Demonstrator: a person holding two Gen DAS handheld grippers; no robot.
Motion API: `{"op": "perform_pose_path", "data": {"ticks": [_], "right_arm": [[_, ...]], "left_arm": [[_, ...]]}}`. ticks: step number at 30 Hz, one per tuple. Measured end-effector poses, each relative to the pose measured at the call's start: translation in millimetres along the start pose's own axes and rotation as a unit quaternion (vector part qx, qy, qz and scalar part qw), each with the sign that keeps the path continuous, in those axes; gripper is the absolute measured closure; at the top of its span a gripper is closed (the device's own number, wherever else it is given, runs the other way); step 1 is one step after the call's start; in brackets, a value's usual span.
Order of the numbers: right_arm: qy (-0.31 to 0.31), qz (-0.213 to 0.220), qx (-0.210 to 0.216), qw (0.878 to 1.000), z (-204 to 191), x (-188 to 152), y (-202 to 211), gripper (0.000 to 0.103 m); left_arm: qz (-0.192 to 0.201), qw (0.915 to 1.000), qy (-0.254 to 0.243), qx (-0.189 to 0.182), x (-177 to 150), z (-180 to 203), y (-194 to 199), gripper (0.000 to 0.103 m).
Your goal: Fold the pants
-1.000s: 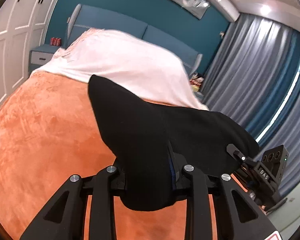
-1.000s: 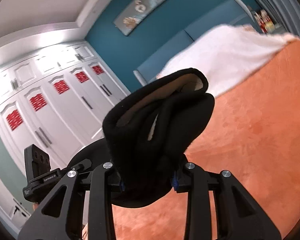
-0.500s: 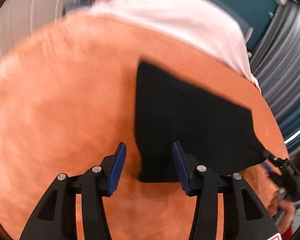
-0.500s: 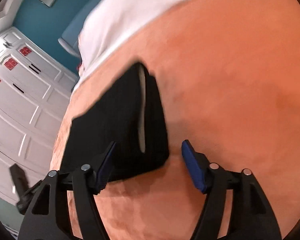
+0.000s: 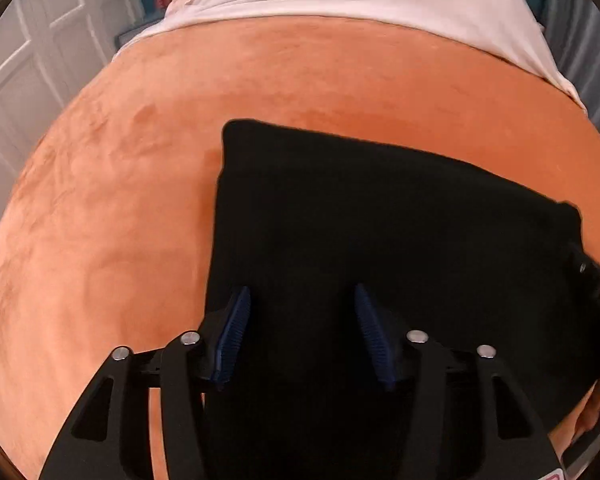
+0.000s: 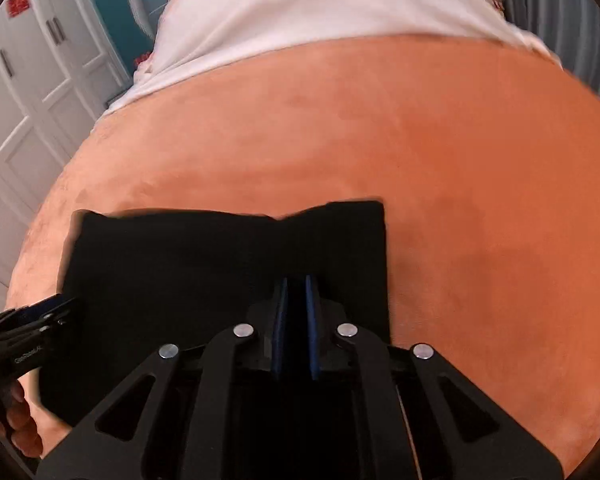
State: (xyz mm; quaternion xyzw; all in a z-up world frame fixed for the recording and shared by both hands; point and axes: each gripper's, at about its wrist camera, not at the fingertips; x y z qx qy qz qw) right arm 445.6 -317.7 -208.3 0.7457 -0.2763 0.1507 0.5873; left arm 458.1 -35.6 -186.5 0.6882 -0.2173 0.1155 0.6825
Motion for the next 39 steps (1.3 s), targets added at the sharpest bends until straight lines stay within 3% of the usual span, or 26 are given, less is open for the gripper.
{"op": "perform_pose_path", "data": {"ticks": [1,3,5,6,8,10,13,15,16,18,20,23,27,30,34,39], "right_arm": [[0.003,0.016,0.011,1.000,5,-4,1,0.096],[0.005,0.021,0.003,1.000,1,-5,5,0.096],[0.008,0.019,-0.004,1.000,0,-7,15,0.095],[-0.008,0.018,0.001,1.000,-1,-6,30,0.092],[-0.029,0.039,0.037,0.998,-11,-2,57,0.089],[-0.003,0.042,0.035,0.999,-22,-18,77,0.089],[0.011,-0.020,0.001,1.000,-10,-45,50,0.095],[-0.021,-0.011,0.022,0.999,3,-52,63,0.096],[-0.043,-0.018,0.025,0.999,4,-51,77,0.091],[-0.070,0.008,0.048,0.996,1,-58,120,0.089],[-0.051,0.033,0.042,0.997,-9,-73,162,0.088],[-0.032,0.056,0.021,0.998,-20,-97,210,0.070],[-0.028,0.070,0.016,0.997,-35,-123,254,0.068],[-0.028,0.085,0.019,0.996,-51,-137,291,0.060],[0.001,0.110,0.012,0.994,-74,-165,336,0.058],[0.013,0.120,0.034,0.992,-93,-202,374,0.051]], "left_arm": [[0.010,0.9997,-0.013,0.019,-2,3,2,0.032],[0.012,0.9988,-0.025,0.041,-4,7,4,0.032],[0.004,0.9993,-0.019,0.033,-3,6,19,0.039],[0.003,0.9995,-0.017,0.027,-4,5,28,0.047],[0.020,0.9995,-0.019,0.017,-7,3,48,0.047],[0.024,0.9988,-0.034,0.025,-17,10,58,0.046],[-0.008,0.9990,-0.031,0.032,-22,12,46,0.050],[-0.016,0.9994,-0.016,0.025,-28,8,54,0.057],[-0.008,0.9998,-0.011,0.014,-31,6,65,0.057],[0.017,0.9995,-0.016,0.019,-41,6,96,0.057],[0.041,0.9985,-0.027,0.026,-54,7,130,0.054],[0.052,0.9981,-0.025,0.023,-72,7,171,0.054],[0.077,0.9958,-0.023,0.044,-104,9,234,0.044],[0.098,0.9938,-0.016,0.051,-132,6,276,0.040],[0.106,0.9932,-0.005,0.049,-168,5,314,0.034],[0.115,0.9921,-0.005,0.050,-214,9,348,0.030]]}}
Point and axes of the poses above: each gripper's, at about its wrist camera, not at the fingertips, and y roughly against the way its jaws point, z to its right, x to its top, and after that the axes turned 4 degrees about -z, right-handed
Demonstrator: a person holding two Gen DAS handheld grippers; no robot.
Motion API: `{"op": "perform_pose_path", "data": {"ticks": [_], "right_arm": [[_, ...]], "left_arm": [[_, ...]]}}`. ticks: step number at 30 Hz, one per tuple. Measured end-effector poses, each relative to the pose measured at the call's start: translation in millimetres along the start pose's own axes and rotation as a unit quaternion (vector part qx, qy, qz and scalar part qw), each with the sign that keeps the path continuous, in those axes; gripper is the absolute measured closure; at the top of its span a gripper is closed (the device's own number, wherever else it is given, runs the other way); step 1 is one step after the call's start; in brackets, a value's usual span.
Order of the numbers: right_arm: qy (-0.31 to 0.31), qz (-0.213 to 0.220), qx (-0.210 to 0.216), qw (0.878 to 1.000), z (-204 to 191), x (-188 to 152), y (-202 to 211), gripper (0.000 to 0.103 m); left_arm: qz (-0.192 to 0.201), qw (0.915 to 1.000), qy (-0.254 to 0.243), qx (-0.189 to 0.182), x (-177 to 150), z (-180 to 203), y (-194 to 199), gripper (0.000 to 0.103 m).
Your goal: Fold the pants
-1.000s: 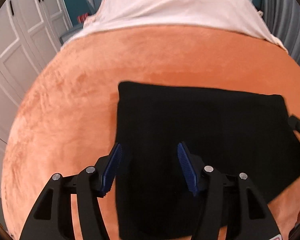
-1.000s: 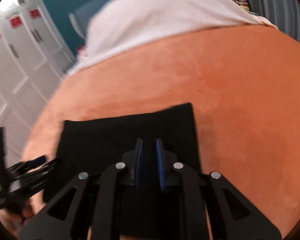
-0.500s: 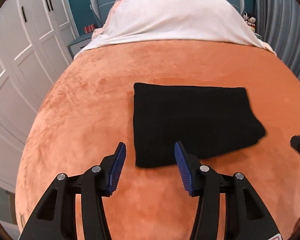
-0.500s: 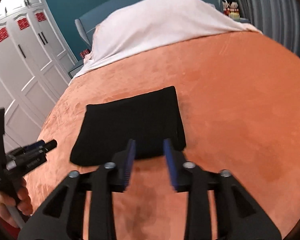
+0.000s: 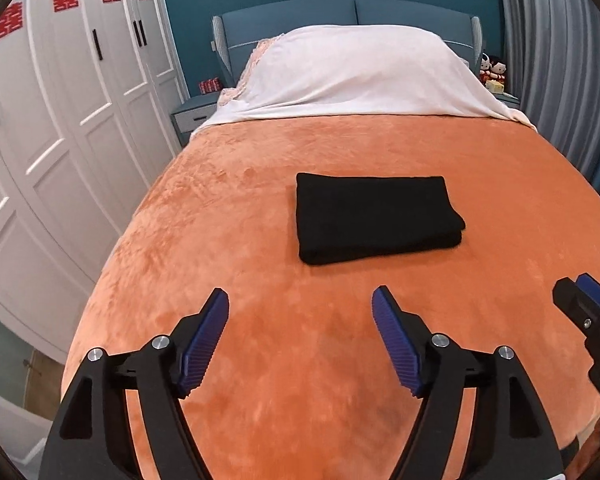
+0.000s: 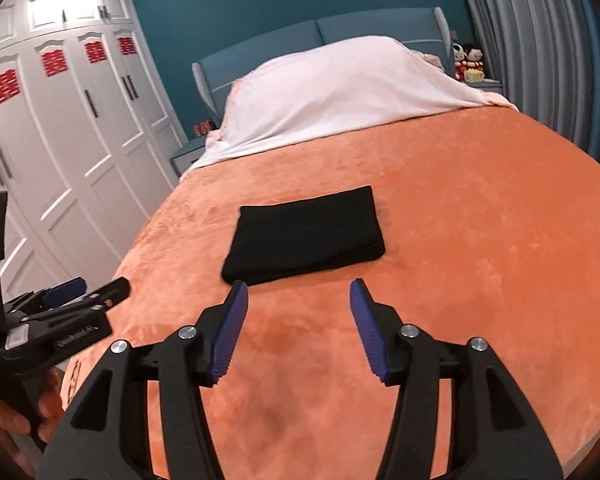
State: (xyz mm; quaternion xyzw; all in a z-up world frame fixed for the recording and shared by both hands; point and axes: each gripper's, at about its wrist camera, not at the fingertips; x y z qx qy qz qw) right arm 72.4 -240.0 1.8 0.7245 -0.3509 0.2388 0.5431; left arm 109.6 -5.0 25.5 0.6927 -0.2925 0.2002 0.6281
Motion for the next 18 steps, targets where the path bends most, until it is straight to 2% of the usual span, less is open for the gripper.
{"op": "perform_pose_path", "data": {"ticks": [3,8,9,18], "right_arm": [[0.011,0.004,-0.001,1.000,-9,-14,19,0.051],[0.022,0.005,-0.004,1.000,-16,-33,42,0.048],[0.021,0.005,-0.006,1.000,-17,-38,46,0.045],[0.034,-0.007,-0.011,0.999,-26,-69,60,0.043]], "left_arm": [[0.003,1.0000,0.005,0.000,-21,-2,22,0.025],[0.005,0.9999,0.009,0.011,-47,-6,42,0.025],[0.005,0.9998,0.008,0.015,-54,-8,47,0.025],[0.008,0.9996,-0.010,0.023,-84,1,61,0.021]]}}
Point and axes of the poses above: each gripper's, at about its wrist camera, not at the fingertips, and y roughly against the way its jaws point, z to its right, x to its top, and after that the axes turned 4 degrees about -z, right-handed
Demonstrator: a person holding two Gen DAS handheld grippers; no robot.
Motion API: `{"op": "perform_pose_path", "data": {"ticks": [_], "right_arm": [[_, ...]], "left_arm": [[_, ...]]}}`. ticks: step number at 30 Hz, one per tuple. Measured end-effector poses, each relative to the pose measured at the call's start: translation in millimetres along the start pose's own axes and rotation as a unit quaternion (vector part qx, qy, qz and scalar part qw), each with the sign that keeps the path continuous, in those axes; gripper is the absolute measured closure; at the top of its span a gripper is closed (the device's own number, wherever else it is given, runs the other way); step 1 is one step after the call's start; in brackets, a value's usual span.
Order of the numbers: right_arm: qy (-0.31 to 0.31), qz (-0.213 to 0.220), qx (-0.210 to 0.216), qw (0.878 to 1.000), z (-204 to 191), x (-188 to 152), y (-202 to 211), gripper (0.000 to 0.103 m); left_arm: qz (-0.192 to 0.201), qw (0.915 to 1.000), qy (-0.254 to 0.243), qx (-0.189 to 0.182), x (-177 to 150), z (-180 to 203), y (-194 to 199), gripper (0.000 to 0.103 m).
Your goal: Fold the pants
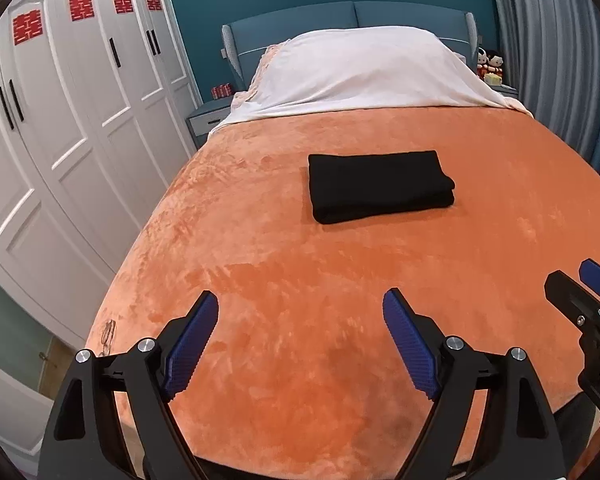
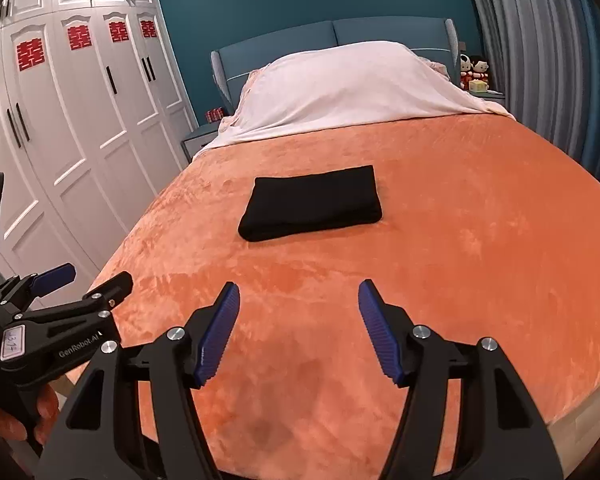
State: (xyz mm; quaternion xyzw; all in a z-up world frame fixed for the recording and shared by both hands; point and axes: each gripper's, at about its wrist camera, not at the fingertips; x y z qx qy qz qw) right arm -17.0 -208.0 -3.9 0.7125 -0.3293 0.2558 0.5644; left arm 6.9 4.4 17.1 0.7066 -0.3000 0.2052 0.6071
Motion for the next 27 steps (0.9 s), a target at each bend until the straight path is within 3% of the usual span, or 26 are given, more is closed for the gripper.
{"op": "perform_pose_path", "data": {"ticks": [13,15,27], "right_arm": [[0.008,-0.009,-0.019,1.000,-13,-21,3,0.039],[0.007,-0.009,-0.020,1.000,-14,-23,3,0.035],[0.007,-0.008,-0.024,1.000,-17,-24,4,0.035]], "left_arm": [[-0.021,0.9991,0.019,-0.032,-20,0,-4,0.016],[-0.023,0.9991,0.019,-0.032,-22,-1,-4,0.016],[-0.016,0.9994,0.010,-0.029,-27,2,-1,0.016]]}}
Point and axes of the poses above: each gripper's, at about its wrist camera, not at the fingertips, and y roughly against the way its jaws point, z to its right, x to its top, and after that the axes turned 4 degrees about -z, right-handed
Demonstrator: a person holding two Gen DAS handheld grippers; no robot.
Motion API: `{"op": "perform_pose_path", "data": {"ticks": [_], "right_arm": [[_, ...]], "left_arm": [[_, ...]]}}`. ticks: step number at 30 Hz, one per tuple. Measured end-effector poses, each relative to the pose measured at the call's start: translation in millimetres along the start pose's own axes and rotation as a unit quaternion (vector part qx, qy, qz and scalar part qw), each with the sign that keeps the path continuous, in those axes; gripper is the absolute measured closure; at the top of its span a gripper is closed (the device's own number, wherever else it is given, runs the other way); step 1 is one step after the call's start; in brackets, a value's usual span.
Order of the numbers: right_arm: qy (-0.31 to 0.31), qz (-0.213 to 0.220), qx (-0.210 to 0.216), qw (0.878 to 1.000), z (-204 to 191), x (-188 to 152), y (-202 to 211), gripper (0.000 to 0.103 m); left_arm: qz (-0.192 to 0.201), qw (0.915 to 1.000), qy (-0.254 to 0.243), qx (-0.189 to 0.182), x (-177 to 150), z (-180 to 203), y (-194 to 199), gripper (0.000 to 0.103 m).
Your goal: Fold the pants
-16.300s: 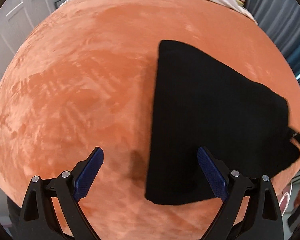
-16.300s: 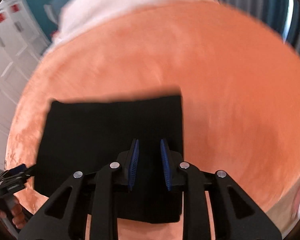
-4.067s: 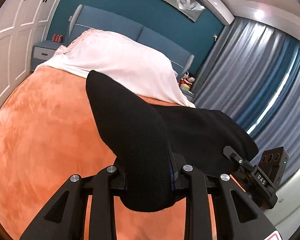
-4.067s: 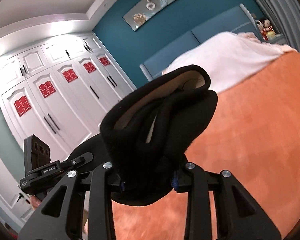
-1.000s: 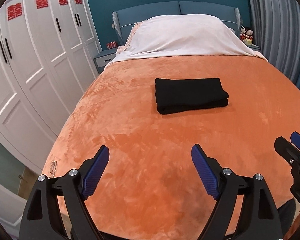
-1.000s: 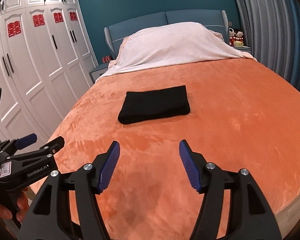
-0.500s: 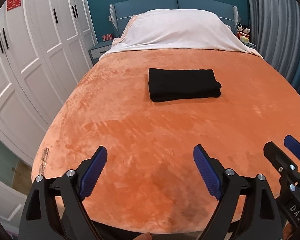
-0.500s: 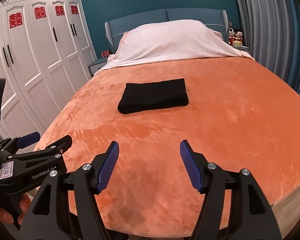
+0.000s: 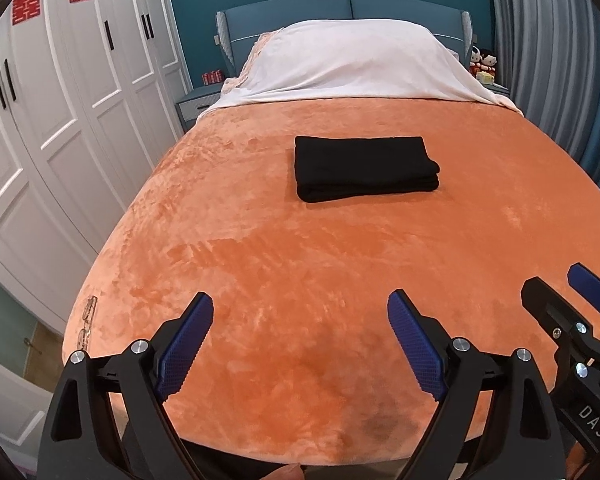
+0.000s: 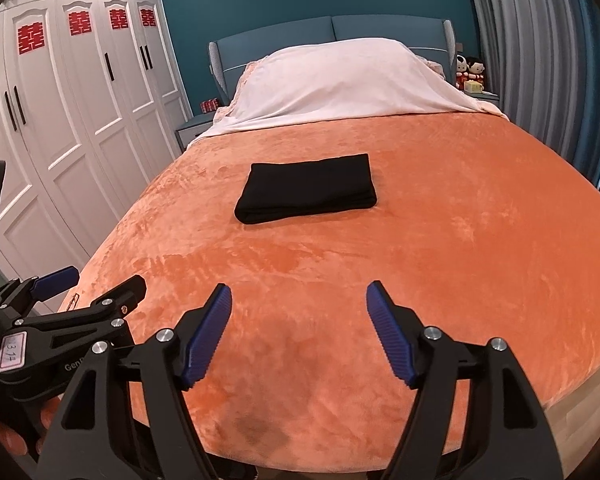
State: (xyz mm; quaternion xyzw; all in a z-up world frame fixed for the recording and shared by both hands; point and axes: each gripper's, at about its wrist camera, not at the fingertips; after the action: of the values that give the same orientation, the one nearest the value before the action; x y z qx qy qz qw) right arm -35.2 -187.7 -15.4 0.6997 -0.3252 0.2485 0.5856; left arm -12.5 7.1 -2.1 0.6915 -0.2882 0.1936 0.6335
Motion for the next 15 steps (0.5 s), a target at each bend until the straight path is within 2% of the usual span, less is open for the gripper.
{"op": "perform_pose_path", "data": {"ticks": [15], "right_arm": [[-0.005,0.000,-0.006,1.000,-0.3,-2.5,0.0,0.035]], "left_arm": [[-0.003,1.0000,-0.003,-0.001,-1.2,4.0,-0.8,0.016]]}}
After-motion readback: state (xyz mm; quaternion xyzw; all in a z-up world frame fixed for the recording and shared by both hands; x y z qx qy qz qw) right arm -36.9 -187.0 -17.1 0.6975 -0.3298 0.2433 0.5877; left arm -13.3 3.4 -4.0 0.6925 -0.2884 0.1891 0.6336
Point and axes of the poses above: each gripper's, at about its wrist camera, not at the fingertips, and y roughly against the way its jaws point, z to its right, x to its top, and after that the axes turned 4 degrees about -z, right-handed
